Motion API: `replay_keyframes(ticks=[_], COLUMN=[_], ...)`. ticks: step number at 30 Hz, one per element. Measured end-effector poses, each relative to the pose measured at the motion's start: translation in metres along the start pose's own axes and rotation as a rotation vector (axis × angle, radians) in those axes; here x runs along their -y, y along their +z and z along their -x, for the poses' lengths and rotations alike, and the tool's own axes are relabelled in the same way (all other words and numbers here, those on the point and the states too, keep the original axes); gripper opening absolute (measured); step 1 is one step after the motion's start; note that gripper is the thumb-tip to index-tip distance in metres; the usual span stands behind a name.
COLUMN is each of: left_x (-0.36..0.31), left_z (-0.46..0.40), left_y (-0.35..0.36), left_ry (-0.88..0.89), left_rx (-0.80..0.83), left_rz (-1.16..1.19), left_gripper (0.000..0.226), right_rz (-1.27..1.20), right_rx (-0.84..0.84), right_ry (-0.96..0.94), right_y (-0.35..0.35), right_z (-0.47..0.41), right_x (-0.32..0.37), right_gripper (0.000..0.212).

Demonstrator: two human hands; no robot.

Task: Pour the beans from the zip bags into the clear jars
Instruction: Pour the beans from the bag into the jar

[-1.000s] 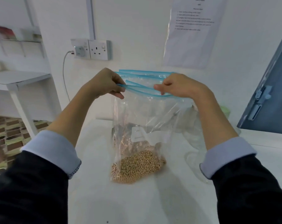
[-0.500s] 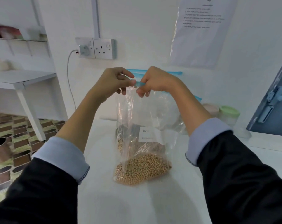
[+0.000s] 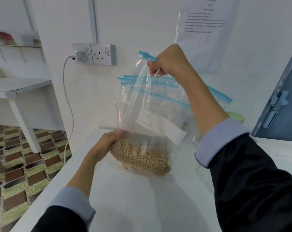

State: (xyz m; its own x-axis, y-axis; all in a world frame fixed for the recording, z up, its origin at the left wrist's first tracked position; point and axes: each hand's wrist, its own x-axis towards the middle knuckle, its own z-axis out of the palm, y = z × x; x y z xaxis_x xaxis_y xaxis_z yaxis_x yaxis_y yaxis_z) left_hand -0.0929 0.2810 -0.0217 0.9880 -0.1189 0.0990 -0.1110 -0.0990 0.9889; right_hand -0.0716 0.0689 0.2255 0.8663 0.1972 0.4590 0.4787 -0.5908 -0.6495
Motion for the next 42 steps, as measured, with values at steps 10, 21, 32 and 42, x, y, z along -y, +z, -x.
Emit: replay_keyframes(ticks=[10,21,32,42], left_x=[0.053,-0.001,-0.068,-0.083], left_z=[0.008,-0.023,-0.066,-0.067], left_y=[0.024,0.067,0.065,0.084], left_ry=[0.027,-0.06,0.224,0.247], left_rx=[0.039,-0.307,-0.59,-0.398], left_rz=[0.68,0.994,0.713,0.735], left_gripper=[0.093,0.032,0.021,0.012], right_rz=[-0.107,-0.322,-0.648,-0.751], right_rx=[-0.21,-0.336,-0.571,-0.434], right_ry=[0.073,0.114,0.142,0.146], right_y=[0.008,-0.018,-0.078,-0.125], right_z=[-0.015,-0.001,0.019,0.031], right_x=[0.007,0.001,-0.034,-0.068], right_gripper=[0.018,0.022,0.035,0.028])
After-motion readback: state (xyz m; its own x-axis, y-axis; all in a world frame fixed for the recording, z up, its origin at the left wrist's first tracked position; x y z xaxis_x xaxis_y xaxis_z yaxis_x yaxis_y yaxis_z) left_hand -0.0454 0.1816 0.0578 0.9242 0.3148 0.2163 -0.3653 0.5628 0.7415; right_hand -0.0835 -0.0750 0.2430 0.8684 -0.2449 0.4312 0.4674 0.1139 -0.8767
